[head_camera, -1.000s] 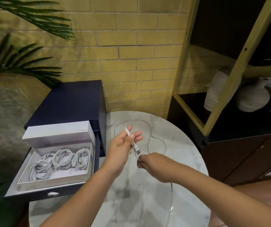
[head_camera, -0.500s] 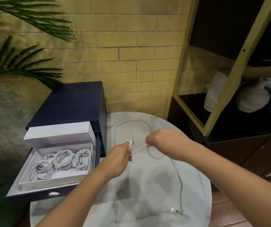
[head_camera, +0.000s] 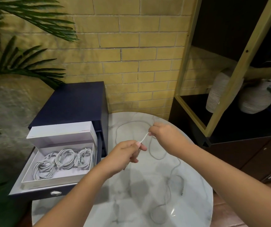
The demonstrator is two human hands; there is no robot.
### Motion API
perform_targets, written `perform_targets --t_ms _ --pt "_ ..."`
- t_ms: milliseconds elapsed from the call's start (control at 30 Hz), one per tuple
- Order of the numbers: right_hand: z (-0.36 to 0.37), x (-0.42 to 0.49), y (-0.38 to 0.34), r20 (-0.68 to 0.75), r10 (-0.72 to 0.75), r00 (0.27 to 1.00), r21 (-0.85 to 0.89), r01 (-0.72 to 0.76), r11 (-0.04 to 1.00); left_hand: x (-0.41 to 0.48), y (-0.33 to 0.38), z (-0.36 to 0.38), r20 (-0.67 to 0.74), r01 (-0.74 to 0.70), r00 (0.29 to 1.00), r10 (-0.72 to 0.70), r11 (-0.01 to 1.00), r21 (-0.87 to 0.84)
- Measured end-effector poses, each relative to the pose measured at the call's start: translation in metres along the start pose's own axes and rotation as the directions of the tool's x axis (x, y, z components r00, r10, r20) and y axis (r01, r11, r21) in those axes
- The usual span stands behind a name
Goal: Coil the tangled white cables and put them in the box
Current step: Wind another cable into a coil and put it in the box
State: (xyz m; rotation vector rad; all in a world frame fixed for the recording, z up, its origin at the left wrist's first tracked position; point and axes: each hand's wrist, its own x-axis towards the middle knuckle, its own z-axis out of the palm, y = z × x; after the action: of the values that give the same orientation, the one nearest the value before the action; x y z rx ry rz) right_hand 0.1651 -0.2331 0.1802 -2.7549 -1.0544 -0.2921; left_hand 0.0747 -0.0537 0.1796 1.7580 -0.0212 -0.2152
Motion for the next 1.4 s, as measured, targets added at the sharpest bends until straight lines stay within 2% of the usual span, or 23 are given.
perform_targets --t_ms 133,233,333,433,567,667,733,767,833,933,967,1100,1200,1267,1333,1400 --pt "0.012 -0.005 -0.007 0.186 0.166 0.968 0.162 -0.197 0.967 0.000 0.004 0.006 0.031 0.030 0.999 -0.021 0.942 -0.334" --pt "0.024 -0.014 -0.019 0.228 0.145 0.963 0.194 -0.190 0.962 0.003 0.008 0.009 0.004 0.013 1.000 -0.013 0.849 -0.527" --pt "0.033 -0.023 -0.031 0.220 0.079 0.972 0.215 -0.127 0.968 0.008 0.005 0.009 -0.047 -0.025 0.999 -0.003 0.806 -0.592" --pt "0.035 -0.030 -0.044 0.271 0.042 0.962 0.222 -0.105 0.969 0.012 -0.002 0.009 -0.125 -0.066 0.992 -0.012 0.798 -0.599" --pt "0.036 -0.038 -0.054 0.328 -0.013 0.944 0.181 -0.049 0.982 0.022 -0.013 0.008 -0.287 -0.138 0.958 -0.008 0.863 -0.485" --pt "0.032 -0.040 -0.057 0.323 -0.044 0.945 0.170 -0.012 0.985 0.028 -0.022 0.002 -0.353 -0.160 0.934 0.063 0.954 -0.253" --pt "0.025 -0.036 -0.055 0.338 -0.035 0.940 0.169 -0.024 0.985 0.026 -0.028 0.000 -0.321 -0.144 0.937 0.135 0.990 -0.004" --pt "0.020 -0.033 -0.054 0.362 -0.036 0.931 0.157 -0.023 0.987 0.025 -0.032 -0.001 -0.286 -0.143 0.941 0.183 0.978 0.154" --pt "0.012 -0.029 -0.048 0.404 -0.052 0.913 0.135 -0.003 0.991 0.024 -0.040 -0.001 -0.181 -0.155 0.951 0.252 0.891 0.428" --pt "-0.002 -0.022 -0.035 0.427 -0.055 0.903 0.098 0.015 0.995 0.022 -0.048 -0.006 -0.062 -0.121 0.975 0.214 0.744 0.657" --pt "-0.006 -0.020 -0.030 0.422 -0.045 0.906 0.077 0.013 0.997 0.021 -0.049 -0.009 -0.035 -0.118 0.981 0.193 0.725 0.679" --pt "-0.018 -0.012 -0.013 0.356 0.009 0.935 -0.011 -0.006 1.000 0.012 -0.041 -0.015 0.042 -0.155 0.985 0.165 0.766 0.624" --pt "-0.024 -0.007 -0.007 0.259 0.011 0.966 -0.066 0.006 0.998 0.011 -0.027 -0.012 0.042 -0.148 0.986 0.159 0.746 0.649" --pt "-0.027 -0.002 -0.005 0.203 0.013 0.979 -0.085 0.005 0.996 0.011 -0.020 -0.012 0.024 -0.124 0.990 0.140 0.772 0.624" --pt "-0.026 0.002 -0.003 0.149 0.008 0.989 -0.072 0.003 0.997 0.010 -0.013 -0.013 0.017 -0.080 0.996 0.083 0.859 0.506" --pt "-0.024 0.005 -0.003 0.106 0.011 0.994 -0.008 -0.010 1.000 0.008 -0.007 -0.012 0.008 -0.025 1.000 0.024 0.957 0.289"
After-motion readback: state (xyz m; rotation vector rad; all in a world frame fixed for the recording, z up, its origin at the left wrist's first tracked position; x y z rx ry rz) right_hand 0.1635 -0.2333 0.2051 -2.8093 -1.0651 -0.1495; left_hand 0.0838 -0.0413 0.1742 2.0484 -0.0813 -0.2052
